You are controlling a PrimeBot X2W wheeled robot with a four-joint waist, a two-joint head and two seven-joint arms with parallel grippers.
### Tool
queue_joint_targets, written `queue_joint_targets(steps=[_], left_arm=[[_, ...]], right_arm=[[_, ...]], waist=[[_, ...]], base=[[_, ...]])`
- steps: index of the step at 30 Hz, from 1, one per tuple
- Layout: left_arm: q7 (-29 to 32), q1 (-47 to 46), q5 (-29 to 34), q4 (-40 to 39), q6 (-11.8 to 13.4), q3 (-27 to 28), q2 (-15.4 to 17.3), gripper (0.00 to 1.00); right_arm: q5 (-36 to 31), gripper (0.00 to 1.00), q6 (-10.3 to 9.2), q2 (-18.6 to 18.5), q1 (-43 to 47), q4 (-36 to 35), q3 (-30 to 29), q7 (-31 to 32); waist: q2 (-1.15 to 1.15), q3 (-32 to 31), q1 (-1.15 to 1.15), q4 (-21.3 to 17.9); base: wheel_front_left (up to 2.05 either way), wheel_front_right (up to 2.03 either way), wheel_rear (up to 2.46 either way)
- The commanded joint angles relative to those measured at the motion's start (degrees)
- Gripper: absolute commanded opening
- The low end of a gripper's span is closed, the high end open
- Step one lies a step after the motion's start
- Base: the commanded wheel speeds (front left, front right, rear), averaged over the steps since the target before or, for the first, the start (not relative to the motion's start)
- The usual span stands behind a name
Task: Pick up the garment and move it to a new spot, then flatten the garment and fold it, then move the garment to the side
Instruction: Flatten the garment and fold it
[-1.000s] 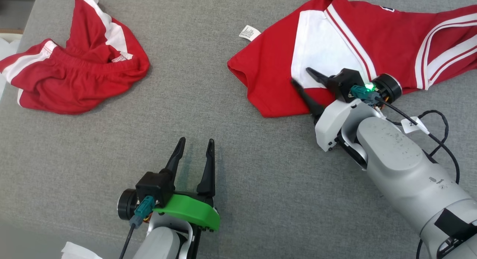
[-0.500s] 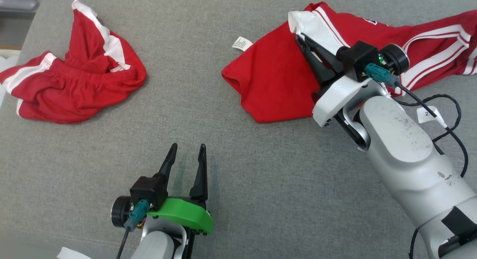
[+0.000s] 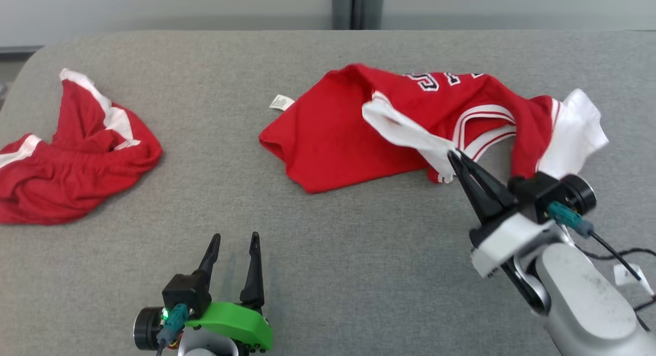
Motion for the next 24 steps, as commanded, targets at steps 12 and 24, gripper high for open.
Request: queue_joint_targets(steps=[12,24], left_arm=[[0.04,2.11,1.33,0.57,-0.65,1.5,0.16,1.0],[0.05,1.98,0.72,0.78,-0.03,1.11,0.16,1.0]], right_arm=[[-4.57,0.0,-0.08,-5.9,10.95,-10.69,-14.26,-0.01],[-5.36,1.0,-0.08,-1.54,23.42,-8.39,-18.73,0.0]], waist=[[0.0,-5.45,0.0,-8.97],[0.0,-4.97,0.0,-9.2]], base=[[0.0,0.0,0.0],[0.0,0.0,0.0]])
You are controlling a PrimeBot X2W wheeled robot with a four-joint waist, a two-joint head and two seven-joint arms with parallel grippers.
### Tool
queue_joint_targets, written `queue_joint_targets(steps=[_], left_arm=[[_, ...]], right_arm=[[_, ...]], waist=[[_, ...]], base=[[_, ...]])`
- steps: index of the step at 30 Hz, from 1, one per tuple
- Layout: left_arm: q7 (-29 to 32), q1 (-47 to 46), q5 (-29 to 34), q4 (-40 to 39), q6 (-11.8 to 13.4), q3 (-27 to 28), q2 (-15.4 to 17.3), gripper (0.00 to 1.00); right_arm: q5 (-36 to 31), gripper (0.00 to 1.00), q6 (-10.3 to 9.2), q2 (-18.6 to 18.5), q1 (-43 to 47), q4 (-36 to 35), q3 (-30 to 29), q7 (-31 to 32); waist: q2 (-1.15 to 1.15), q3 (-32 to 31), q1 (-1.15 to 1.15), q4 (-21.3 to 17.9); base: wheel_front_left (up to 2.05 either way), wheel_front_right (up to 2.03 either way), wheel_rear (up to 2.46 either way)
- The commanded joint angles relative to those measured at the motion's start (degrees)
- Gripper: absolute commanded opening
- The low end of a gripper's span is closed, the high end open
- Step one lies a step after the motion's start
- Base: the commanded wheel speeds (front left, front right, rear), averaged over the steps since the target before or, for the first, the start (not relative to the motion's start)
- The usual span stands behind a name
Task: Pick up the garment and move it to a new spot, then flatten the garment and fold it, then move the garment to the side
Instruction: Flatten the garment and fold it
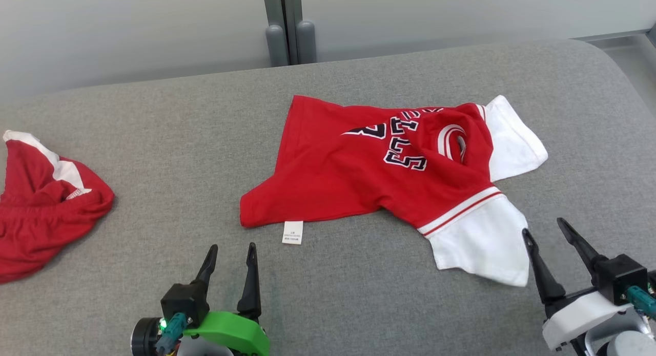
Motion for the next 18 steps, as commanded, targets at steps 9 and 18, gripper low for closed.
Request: queue_joint_targets(steps=[9,18], left_arm=[[0.05,-4.65,0.12,1.96,0.0,0.49,0.17,1.0],[0.04,-13.66,-1.73,10.85,0.41,1.45,0.19,1.0]], right_arm=[[0.48,1.0,-0.08,3.72,-2.2,-0.41,-1.43,0.0],[-0.53,1.0,-0.08,5.24,-7.41,-0.77,0.12,0.0]], waist=[[0.0,3.9,0.0,-1.72],[0.0,9.1,0.0,-3.96]], base=[[0.0,0.0,0.0],[0.0,0.0,0.0]])
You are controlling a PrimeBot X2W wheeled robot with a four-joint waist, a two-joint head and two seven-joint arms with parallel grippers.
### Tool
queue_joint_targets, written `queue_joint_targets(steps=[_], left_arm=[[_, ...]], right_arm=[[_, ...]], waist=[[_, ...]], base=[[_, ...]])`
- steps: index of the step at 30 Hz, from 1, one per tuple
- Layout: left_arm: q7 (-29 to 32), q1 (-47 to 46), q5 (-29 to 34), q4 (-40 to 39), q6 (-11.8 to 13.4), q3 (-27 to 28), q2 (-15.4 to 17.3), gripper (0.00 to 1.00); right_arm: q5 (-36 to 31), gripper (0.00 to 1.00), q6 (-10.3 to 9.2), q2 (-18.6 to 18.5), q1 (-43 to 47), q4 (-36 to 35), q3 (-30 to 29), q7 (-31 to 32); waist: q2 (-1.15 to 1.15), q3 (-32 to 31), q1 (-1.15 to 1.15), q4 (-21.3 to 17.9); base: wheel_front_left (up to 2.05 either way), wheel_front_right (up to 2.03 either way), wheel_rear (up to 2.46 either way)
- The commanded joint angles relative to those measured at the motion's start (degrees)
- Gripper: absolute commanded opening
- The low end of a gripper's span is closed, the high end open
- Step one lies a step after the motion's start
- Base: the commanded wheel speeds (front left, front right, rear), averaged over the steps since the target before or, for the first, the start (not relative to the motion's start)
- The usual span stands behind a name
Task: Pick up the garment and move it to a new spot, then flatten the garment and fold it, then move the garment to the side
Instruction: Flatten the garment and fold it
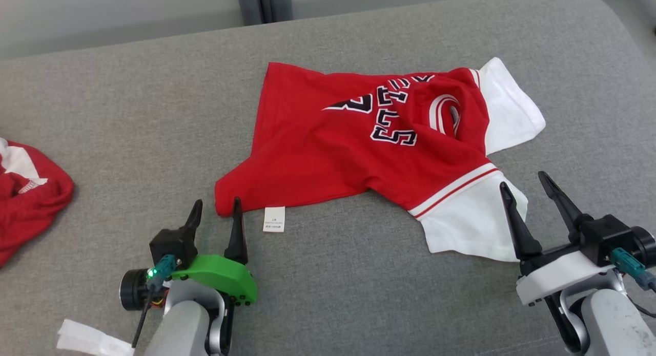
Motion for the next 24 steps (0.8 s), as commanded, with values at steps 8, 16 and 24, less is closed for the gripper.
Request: queue_joint_targets(steps=[8,16,24], left_arm=[[0.06,-4.89,-3.63,7.25,-1.26,1.32,0.23,0.0],[0.05,-3.61,-3.58,4.81,-0.84,5.03,0.26,0.0],[0.05,1.87,-1.44,0.85,0.87,9.55,0.31,0.0]], right_arm=[[-0.57,1.0,-0.08,1.27,-3.67,0.67,1.72,0.0],[-0.93,1.0,-0.08,2.8,-5.05,2.61,2.39,0.0],[-1.68,1.0,-0.08,4.32,-4.43,4.6,1.35,0.0]], waist=[[0.0,3.92,0.0,-2.12],[0.0,2.15,0.0,-0.28],[0.0,-1.52,0.0,2.67]], base=[[0.0,0.0,0.0],[0.0,0.0,0.0],[0.0,0.0,0.0]])
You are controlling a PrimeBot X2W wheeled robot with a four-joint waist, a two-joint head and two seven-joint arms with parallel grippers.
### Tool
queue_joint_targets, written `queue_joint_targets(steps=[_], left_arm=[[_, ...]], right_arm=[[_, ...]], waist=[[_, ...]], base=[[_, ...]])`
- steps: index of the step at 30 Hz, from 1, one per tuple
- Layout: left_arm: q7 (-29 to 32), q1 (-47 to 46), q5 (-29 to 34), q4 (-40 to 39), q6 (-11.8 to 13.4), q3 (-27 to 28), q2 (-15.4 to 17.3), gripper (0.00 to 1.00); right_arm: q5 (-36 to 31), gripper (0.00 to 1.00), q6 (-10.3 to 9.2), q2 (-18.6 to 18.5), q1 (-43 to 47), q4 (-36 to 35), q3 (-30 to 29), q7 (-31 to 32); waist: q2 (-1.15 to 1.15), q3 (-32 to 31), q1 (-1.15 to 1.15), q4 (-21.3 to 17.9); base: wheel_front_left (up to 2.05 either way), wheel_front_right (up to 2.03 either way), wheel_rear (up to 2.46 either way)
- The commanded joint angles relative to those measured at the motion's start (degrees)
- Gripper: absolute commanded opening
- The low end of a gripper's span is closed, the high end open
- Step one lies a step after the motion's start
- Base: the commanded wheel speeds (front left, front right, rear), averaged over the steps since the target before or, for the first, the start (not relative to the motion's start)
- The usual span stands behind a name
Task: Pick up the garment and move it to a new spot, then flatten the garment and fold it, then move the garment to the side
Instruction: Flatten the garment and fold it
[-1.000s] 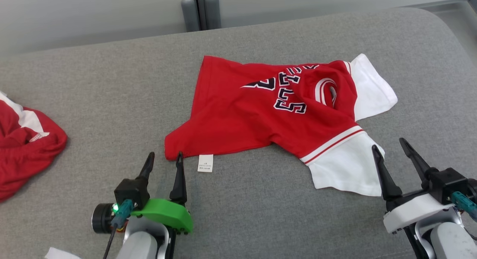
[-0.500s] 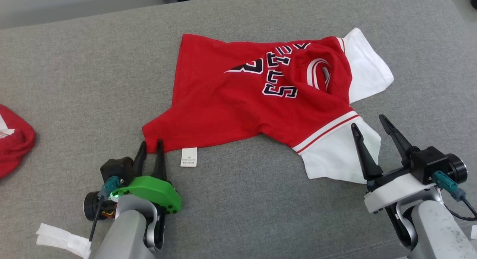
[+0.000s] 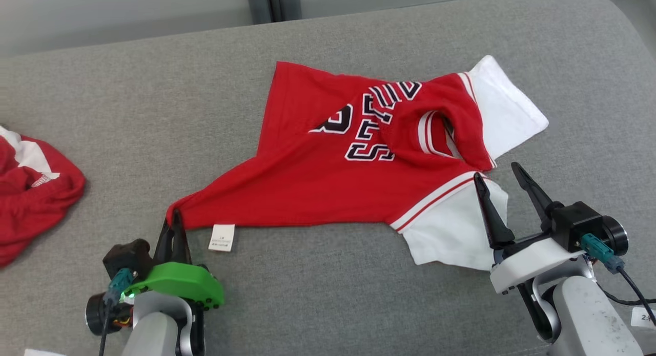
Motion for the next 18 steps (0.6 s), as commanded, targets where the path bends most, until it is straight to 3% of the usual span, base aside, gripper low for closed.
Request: queue_joint_targets(steps=[1,5,6,7,8,18], left_arm=[[0.05,1.42,0.4,-0.41,0.71,1.1,0.41,0.0],[0.05,4.15,1.94,-0.26,0.89,1.7,0.38,0.0],[0.05,4.66,2.18,-0.19,0.79,1.74,0.4,0.37],[0.05,5.09,2.75,-0.19,0.91,1.72,0.4,0.93],[0.05,5.67,3.31,-0.35,1.2,1.53,0.38,1.0],[0.05,12.16,7.99,-4.2,2.31,-0.43,0.35,1.0]], right_arm=[[-0.44,1.0,-0.08,0.27,0.58,0.26,-0.19,0.0],[-0.75,1.0,-0.08,1.3,1.43,0.82,-0.86,0.0],[-0.76,1.0,-0.08,1.52,1.63,0.89,-1.05,0.0],[-0.79,1.0,-0.08,1.67,1.8,0.82,-1.23,0.0],[-0.83,1.0,-0.08,1.85,2.17,0.68,-1.51,0.0],[-1.2,1.0,-0.08,3.59,6.83,0.8,-3.45,0.0]], waist=[[0.0,-2.02,0.0,1.79],[0.0,-3.62,0.0,2.69],[0.0,-4.08,0.0,2.83],[0.0,-4.43,0.0,2.9],[0.0,-4.99,0.0,2.97],[0.0,-10.74,0.0,2.02]], base=[[0.0,0.0,0.0],[0.0,0.0,0.0],[0.0,0.0,0.0],[0.0,0.0,0.0],[0.0,0.0,0.0],[0.0,0.0,0.0]])
